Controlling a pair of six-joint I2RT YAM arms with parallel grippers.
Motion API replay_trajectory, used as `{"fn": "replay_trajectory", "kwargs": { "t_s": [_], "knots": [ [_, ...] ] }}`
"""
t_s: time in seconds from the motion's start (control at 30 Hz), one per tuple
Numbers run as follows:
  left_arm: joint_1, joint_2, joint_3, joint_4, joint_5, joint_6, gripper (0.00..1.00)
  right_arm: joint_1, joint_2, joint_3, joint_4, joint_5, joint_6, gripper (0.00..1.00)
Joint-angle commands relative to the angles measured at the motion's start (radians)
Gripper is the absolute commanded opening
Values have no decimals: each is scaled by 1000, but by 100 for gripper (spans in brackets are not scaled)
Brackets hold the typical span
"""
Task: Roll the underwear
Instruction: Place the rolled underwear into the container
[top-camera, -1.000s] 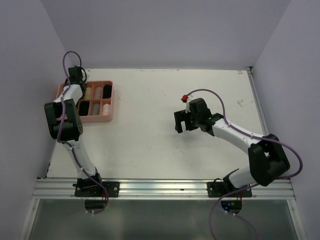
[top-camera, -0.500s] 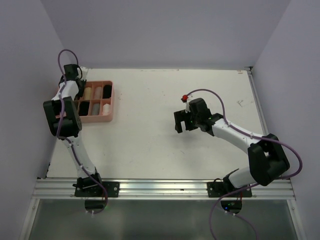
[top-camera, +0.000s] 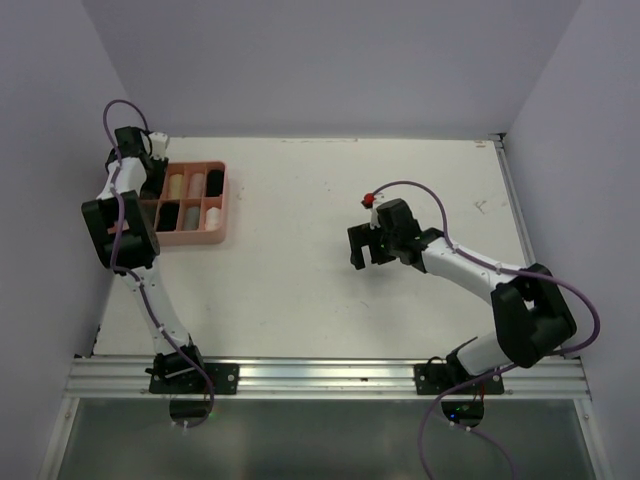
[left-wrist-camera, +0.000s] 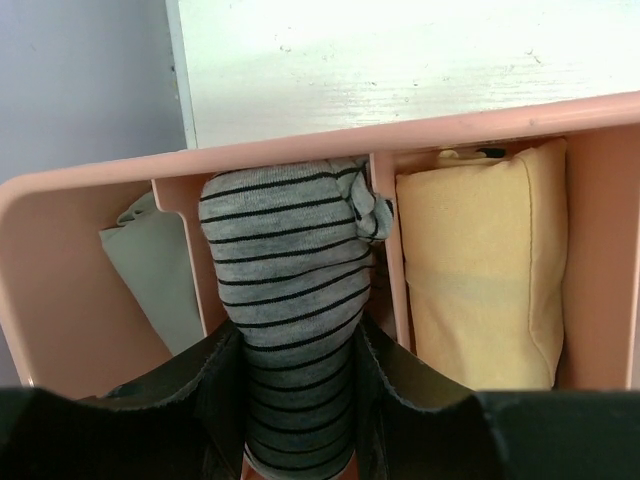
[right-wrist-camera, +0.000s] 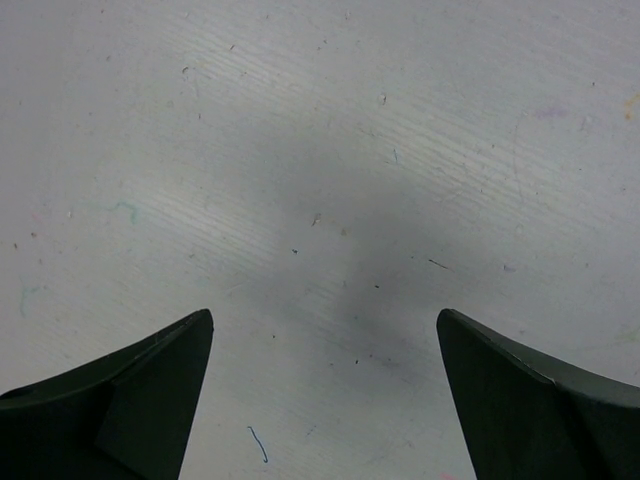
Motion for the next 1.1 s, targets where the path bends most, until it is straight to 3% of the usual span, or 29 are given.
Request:
{"fn": "replay_trajectory", "kwargs": {
  "t_s": [0.0, 0.13, 0.33, 0.5, 0.67, 1.07],
  "knots": [
    [-1, 81, 15, -61, 28, -51, 0, -6, 6, 11, 22, -15, -14, 99],
    [2, 104, 41, -96, 2, -68, 1, -6, 9, 22, 14, -18, -20, 99],
    [10, 72, 44, -87, -4, -81, 25, -6, 9, 42, 5, -18, -25, 99],
    [10, 61, 58, -96, -4, -73, 37, -6, 12, 49, 2, -22, -20, 99],
    [10, 48, 67, -98, -4, -71, 55, -6, 9, 52, 2, -23, -16, 99],
    [10, 17, 96, -96, -2, -65, 59, -6, 14, 60, 5, -32, -6, 99]
  ]
}}
